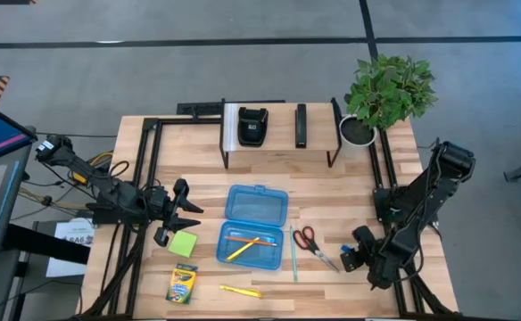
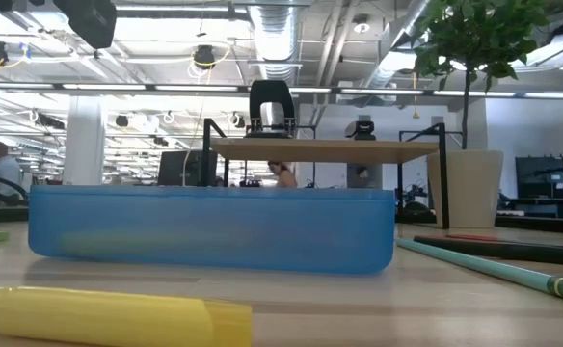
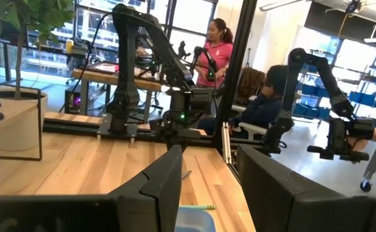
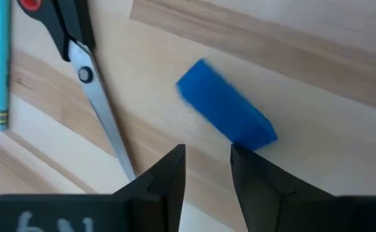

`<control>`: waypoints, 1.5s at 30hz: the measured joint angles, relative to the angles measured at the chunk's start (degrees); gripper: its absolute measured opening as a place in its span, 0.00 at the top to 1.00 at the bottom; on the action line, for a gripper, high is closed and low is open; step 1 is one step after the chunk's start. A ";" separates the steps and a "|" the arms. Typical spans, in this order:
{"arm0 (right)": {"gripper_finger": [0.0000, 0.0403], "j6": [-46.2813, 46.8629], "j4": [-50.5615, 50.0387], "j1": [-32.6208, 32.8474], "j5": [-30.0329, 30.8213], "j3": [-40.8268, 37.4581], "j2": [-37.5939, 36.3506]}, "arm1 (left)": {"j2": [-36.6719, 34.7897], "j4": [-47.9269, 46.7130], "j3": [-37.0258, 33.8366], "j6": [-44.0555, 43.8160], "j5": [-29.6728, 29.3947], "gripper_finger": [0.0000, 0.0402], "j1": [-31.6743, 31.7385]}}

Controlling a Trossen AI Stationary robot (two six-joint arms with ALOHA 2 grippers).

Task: Pack school essentials
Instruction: Put the blue eraser into the blue supply box

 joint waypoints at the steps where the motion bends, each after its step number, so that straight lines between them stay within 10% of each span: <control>1: 0.63 0.09 0.00 0.00 -0.31 -0.03 0.00 | 0.00 -0.01 0.00 0.00 -0.01 0.66 0.02; 20: 0.64 -4.67 -8.49 -1.86 -2.75 -0.15 -3.90 | 0.00 -0.03 0.00 0.02 -0.03 0.66 0.02; 45: 0.67 -8.53 4.65 -3.32 -3.18 -4.85 -3.56 | 0.00 -0.01 0.00 0.00 -0.03 0.66 0.00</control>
